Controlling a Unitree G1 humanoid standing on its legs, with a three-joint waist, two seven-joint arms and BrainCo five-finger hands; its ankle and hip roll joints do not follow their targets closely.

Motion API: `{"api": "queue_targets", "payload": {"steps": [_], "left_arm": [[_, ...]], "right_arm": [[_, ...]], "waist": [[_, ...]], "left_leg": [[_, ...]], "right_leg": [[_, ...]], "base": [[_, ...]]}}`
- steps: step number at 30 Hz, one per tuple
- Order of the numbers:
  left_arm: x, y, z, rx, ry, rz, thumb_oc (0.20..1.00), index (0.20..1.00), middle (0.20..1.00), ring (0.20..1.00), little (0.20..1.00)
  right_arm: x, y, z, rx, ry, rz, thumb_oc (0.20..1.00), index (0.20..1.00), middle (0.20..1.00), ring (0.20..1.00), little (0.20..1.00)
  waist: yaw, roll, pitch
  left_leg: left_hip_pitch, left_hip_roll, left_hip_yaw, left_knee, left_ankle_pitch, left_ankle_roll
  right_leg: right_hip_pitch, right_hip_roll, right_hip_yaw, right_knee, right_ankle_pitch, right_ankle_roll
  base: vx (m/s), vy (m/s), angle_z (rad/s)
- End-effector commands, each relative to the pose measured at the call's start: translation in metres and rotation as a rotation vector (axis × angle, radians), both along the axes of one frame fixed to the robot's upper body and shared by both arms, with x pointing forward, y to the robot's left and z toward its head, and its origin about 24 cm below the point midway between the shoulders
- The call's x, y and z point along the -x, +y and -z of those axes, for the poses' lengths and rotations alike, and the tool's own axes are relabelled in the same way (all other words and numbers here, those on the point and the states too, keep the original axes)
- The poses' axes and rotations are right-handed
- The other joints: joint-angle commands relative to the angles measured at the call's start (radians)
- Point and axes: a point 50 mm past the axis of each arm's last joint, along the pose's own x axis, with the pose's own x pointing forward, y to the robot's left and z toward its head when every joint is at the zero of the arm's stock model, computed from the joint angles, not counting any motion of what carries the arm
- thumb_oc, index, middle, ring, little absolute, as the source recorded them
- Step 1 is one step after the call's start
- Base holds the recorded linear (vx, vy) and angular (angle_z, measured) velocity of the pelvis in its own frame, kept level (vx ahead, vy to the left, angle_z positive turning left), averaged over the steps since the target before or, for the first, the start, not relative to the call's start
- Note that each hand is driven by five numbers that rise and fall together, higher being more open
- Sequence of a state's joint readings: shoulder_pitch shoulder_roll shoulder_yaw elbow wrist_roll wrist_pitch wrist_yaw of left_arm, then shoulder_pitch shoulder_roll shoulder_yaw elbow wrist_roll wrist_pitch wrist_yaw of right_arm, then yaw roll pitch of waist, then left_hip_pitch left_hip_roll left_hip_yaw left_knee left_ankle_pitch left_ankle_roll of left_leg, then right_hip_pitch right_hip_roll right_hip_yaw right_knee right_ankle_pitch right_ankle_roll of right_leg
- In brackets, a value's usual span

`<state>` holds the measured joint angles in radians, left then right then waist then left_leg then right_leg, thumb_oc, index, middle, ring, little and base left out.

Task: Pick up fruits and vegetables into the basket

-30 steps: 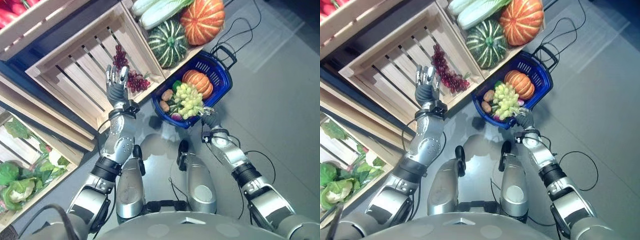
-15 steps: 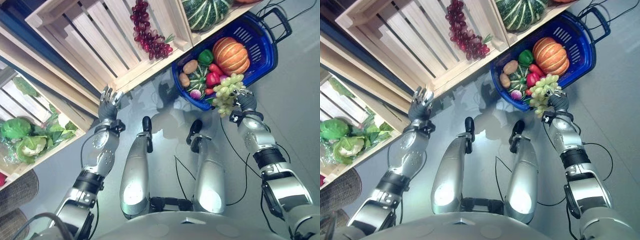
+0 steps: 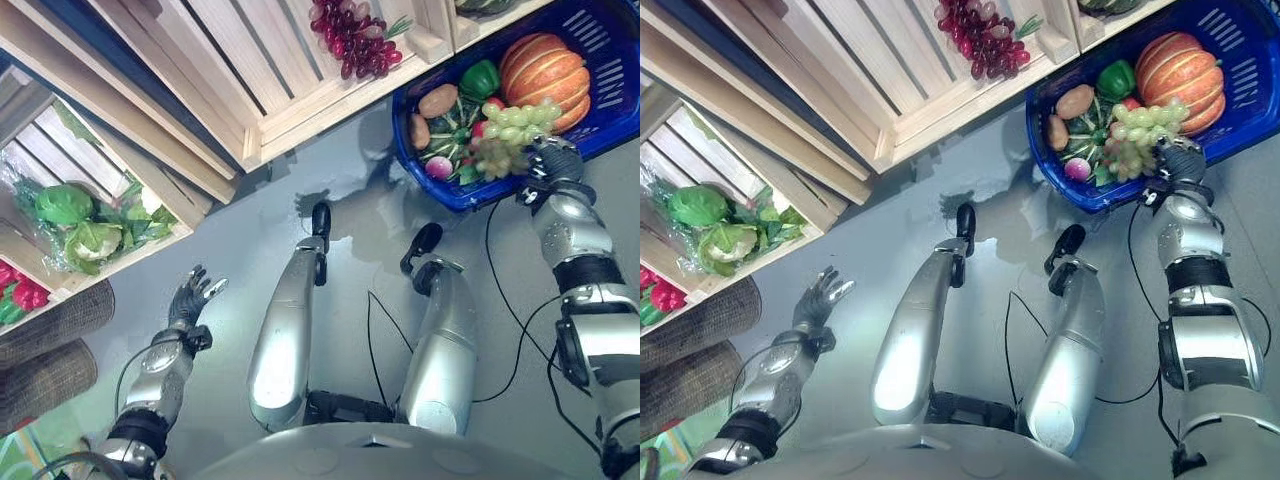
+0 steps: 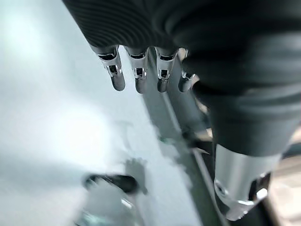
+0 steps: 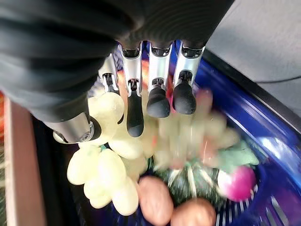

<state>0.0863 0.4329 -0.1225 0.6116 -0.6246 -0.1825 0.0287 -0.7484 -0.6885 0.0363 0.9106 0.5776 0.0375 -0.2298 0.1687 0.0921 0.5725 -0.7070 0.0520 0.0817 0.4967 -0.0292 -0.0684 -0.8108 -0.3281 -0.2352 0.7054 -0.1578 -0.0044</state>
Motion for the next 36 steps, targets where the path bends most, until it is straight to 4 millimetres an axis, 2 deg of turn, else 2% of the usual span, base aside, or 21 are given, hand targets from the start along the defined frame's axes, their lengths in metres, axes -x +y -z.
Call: {"api": "queue_targets", "payload": {"steps": [1,6,12,13,14,21,27,31,35,36], "left_arm": [[0.033,-0.003,0.019,-0.026,0.075,0.033,1.000,1.000,1.000,1.000,1.000],[0.044,-0.004,0.027,-0.017,0.103,0.039,1.000,1.000,1.000,1.000,1.000],[0.048,-0.005,0.031,-0.017,0.122,0.054,1.000,1.000,1.000,1.000,1.000],[0.049,-0.005,0.032,-0.012,0.121,0.055,1.000,1.000,1.000,1.000,1.000],[0.048,-0.006,0.032,-0.009,0.116,0.058,1.000,1.000,1.000,1.000,1.000],[0.039,-0.009,0.026,0.003,0.062,0.083,1.000,1.000,1.000,1.000,1.000],[0.030,-0.008,0.015,-0.044,-0.019,0.114,1.000,1.000,1.000,1.000,1.000],[0.015,-0.005,-0.003,-0.092,-0.121,0.130,1.000,1.000,1.000,1.000,1.000],[0.002,-0.007,-0.019,-0.153,-0.214,0.172,1.000,1.000,1.000,1.000,1.000],[-0.004,-0.008,-0.028,-0.171,-0.256,0.188,1.000,1.000,1.000,1.000,1.000]], "right_arm": [[0.023,-0.049,-0.025,0.083,-0.018,0.133,0.200,0.200,0.200,0.200,0.200],[0.028,-0.064,-0.034,0.047,-0.022,0.199,0.200,0.200,0.200,0.200,0.200],[0.032,-0.074,-0.034,-0.034,-0.013,0.252,0.200,0.200,0.200,0.200,0.200],[0.033,-0.075,-0.032,-0.062,-0.016,0.258,0.539,0.539,0.539,0.539,0.539],[0.036,-0.077,-0.028,-0.095,-0.030,0.284,1.000,1.000,1.000,1.000,1.000],[0.034,-0.070,-0.021,-0.076,-0.078,0.233,1.000,1.000,1.000,1.000,1.000],[0.034,-0.063,-0.014,0.045,-0.056,0.176,1.000,1.000,1.000,1.000,1.000],[0.033,-0.048,0.004,0.155,-0.024,0.105,1.000,1.000,1.000,1.000,1.000],[0.036,-0.033,0.022,0.200,-0.014,0.048,1.000,1.000,1.000,1.000,1.000],[0.039,-0.025,0.031,0.202,-0.013,0.016,1.000,1.000,1.000,1.000,1.000]], "waist": [[-0.012,0.152,-0.053],[-0.007,0.177,-0.053],[-0.004,0.192,-0.053],[-0.003,0.193,-0.053],[-0.004,0.195,-0.053],[-0.010,0.186,-0.053],[-0.019,0.170,-0.053],[-0.033,0.139,-0.053],[-0.048,0.113,-0.053],[-0.056,0.098,-0.053]], "left_leg": [[-0.039,0.014,-0.002,0.006,-0.041,0.020],[-0.082,0.012,-0.001,0.011,-0.035,0.023],[-0.123,0.008,-0.006,0.025,-0.035,0.026],[-0.127,0.008,-0.007,0.027,-0.036,0.026],[-0.136,0.007,-0.009,0.035,-0.040,0.027],[-0.143,0.002,-0.014,0.044,-0.050,0.032],[-0.110,0.005,-0.011,0.029,-0.050,0.028],[-0.052,0.011,-0.001,-0.005,-0.045,0.023],[-0.009,0.015,0.002,-0.027,-0.043,0.021],[0.015,0.019,0.004,-0.038,-0.043,0.021]], "right_leg": [[-0.013,0.001,0.001,0.075,-0.079,0.042],[-0.073,-0.001,0.016,0.103,-0.089,0.037],[-0.122,0.006,0.031,0.124,-0.097,0.031],[-0.127,0.007,0.033,0.127,-0.098,0.030],[-0.137,0.009,0.037,0.135,-0.102,0.028],[-0.140,0.018,0.040,0.122,-0.092,0.029],[-0.098,0.027,0.033,0.075,-0.073,0.033],[-0.025,0.040,0.014,0.010,-0.049,0.041],[0.033,0.052,0.007,-0.034,-0.031,0.047],[0.063,0.057,0.003,-0.056,-0.023,0.051]], "base": [[-0.01,0.038,-0.02],[-0.01,0.008,-0.02],[0.00,0.002,-0.02],[0.00,0.000,0.00],[0.00,0.000,0.00],[0.00,-0.005,0.01],[-0.01,0.000,0.00],[-0.04,-0.002,0.02],[-0.02,0.001,0.03],[-0.02,-0.002,-0.05]]}}
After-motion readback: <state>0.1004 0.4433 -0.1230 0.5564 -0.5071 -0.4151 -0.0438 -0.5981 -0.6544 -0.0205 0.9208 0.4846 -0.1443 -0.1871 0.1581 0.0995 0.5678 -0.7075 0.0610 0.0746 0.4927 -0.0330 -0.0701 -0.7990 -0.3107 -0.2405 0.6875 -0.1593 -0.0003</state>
